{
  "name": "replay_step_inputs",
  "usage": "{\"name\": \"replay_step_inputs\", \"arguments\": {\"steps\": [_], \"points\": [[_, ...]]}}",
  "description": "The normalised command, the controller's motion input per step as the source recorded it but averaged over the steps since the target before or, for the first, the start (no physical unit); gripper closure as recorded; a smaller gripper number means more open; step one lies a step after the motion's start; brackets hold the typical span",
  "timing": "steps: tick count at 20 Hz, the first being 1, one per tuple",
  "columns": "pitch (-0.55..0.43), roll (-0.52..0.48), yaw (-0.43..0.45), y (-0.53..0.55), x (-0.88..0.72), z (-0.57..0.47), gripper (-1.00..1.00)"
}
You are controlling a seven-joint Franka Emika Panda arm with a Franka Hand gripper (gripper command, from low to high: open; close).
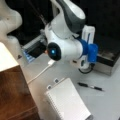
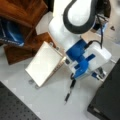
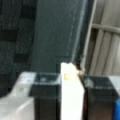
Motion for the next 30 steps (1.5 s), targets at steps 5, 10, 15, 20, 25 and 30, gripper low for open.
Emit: {"name": "replay_step_inputs", "arguments": {"steps": [5,10,15,20,25,30], "points": [[0.105,-0.005,0.063,0.18,-0.05,0.39,1.0],[0.092,-0.016,0.068,0.19,-0.1,0.39,1.0],[0.094,-0.027,0.045,0.19,-0.12,0.29,1.0],[0.108,-0.01,0.022,0.19,-0.12,0.25,1.0],[0.1,0.025,-0.017,0.21,-0.1,0.22,1.0],[0.082,0.064,-0.06,0.27,-0.06,0.15,1.0]]}}
